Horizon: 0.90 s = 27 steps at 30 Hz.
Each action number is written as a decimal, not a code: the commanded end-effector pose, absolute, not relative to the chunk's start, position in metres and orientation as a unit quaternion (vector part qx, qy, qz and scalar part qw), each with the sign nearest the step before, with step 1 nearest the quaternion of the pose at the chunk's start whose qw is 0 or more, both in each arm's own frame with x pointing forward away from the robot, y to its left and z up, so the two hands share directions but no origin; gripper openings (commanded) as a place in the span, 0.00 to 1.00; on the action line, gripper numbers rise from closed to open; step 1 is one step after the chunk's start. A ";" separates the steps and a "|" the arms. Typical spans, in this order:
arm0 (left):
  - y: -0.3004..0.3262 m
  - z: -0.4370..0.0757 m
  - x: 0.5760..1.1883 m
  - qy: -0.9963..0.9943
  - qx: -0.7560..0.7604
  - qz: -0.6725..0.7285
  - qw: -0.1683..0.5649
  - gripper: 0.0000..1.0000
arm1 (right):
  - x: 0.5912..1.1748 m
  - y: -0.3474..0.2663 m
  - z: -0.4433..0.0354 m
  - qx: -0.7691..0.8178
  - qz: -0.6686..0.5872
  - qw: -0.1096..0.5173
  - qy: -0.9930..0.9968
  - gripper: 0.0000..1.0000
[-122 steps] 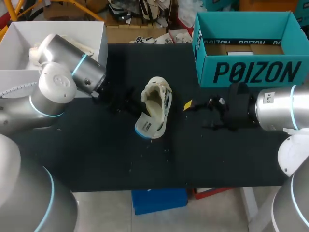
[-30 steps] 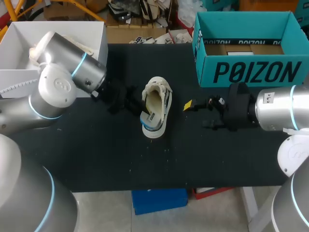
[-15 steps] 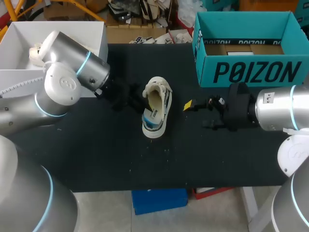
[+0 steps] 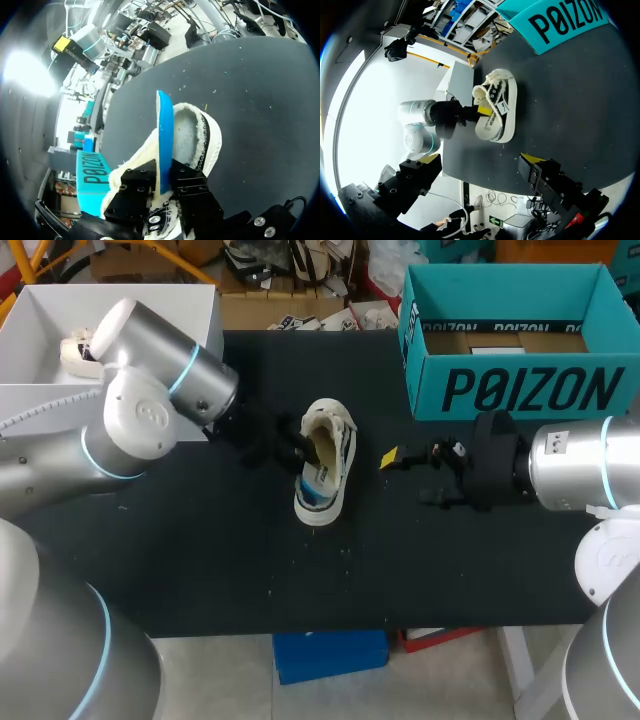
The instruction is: Take the shoe out of the shoebox, open the shoe tongue, remove and reinsert the insole, then place the shoe into the shoebox
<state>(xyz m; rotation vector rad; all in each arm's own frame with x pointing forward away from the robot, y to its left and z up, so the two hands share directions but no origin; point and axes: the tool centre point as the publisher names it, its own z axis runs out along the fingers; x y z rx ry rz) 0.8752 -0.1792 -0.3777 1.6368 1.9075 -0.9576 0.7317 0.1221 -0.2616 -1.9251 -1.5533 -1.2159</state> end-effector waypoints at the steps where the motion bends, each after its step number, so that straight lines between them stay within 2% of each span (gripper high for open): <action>1: -0.180 -0.370 0.868 0.689 0.594 -0.347 0.228 1.00 | 0.732 0.122 -0.261 -0.686 -0.432 0.192 -0.553 1.00; 11: -0.174 -0.350 0.851 0.679 0.584 -0.375 0.237 1.00 | 0.732 0.122 -0.261 -0.686 -0.432 0.192 -0.553 1.00; 17: -0.172 -0.347 0.841 0.675 0.587 -0.381 0.232 0.82 | 0.732 0.122 -0.261 -0.686 -0.432 0.192 -0.553 1.00; 18: -0.172 -0.348 0.840 0.676 0.589 -0.380 0.229 0.78 | 0.732 0.122 -0.261 -0.686 -0.432 0.192 -0.553 1.00; 19: -0.172 -0.349 0.839 0.676 0.589 -0.380 0.227 0.69 | 0.732 0.122 -0.261 -0.686 -0.432 0.192 -0.553 1.00; 20: -0.172 -0.350 0.839 0.676 0.589 -0.381 0.225 0.55 | 0.732 0.122 -0.261 -0.686 -0.432 0.192 -0.553 1.00; 23: -0.171 -0.352 0.838 0.677 0.592 -0.379 0.217 0.32 | 0.732 0.122 -0.261 -0.686 -0.432 0.192 -0.553 1.00; 24: -0.171 -0.352 0.839 0.677 0.593 -0.379 0.215 0.18 | 0.732 0.122 -0.261 -0.686 -0.432 0.192 -0.553 1.00; 26: -0.172 -0.353 0.839 0.676 0.597 -0.379 0.209 0.00 | 0.732 0.122 -0.261 -0.686 -0.432 0.192 -0.553 1.00; 27: -0.172 -0.353 0.839 0.675 0.598 -0.379 0.208 0.00 | 0.732 0.122 -0.261 -0.686 -0.432 0.192 -0.553 1.00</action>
